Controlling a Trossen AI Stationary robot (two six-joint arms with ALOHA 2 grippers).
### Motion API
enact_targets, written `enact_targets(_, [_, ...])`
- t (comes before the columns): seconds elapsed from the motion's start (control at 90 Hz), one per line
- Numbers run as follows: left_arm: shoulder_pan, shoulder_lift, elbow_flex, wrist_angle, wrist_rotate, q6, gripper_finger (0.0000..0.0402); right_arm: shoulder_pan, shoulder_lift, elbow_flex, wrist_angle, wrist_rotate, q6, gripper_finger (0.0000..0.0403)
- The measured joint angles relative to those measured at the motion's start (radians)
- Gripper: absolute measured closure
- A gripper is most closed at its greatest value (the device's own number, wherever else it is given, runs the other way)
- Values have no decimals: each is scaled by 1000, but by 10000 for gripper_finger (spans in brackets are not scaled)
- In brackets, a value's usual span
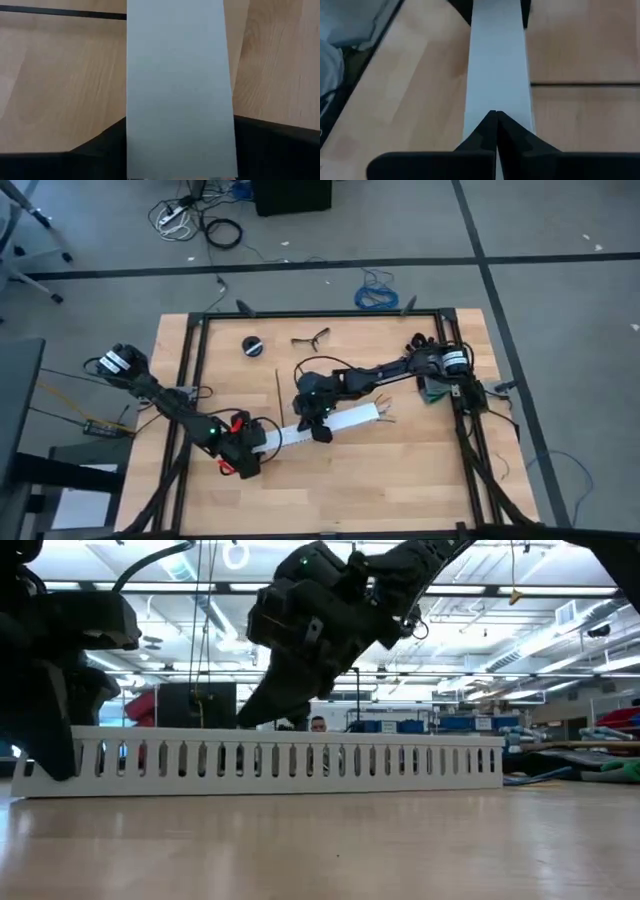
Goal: Ziptie cables
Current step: Close the white cable duct
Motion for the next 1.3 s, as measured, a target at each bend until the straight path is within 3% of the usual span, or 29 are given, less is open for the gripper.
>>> enact_targets(1.3, [0, 0, -1, -3, 4, -3, 167, 2, 78, 1, 107, 19, 18, 402])
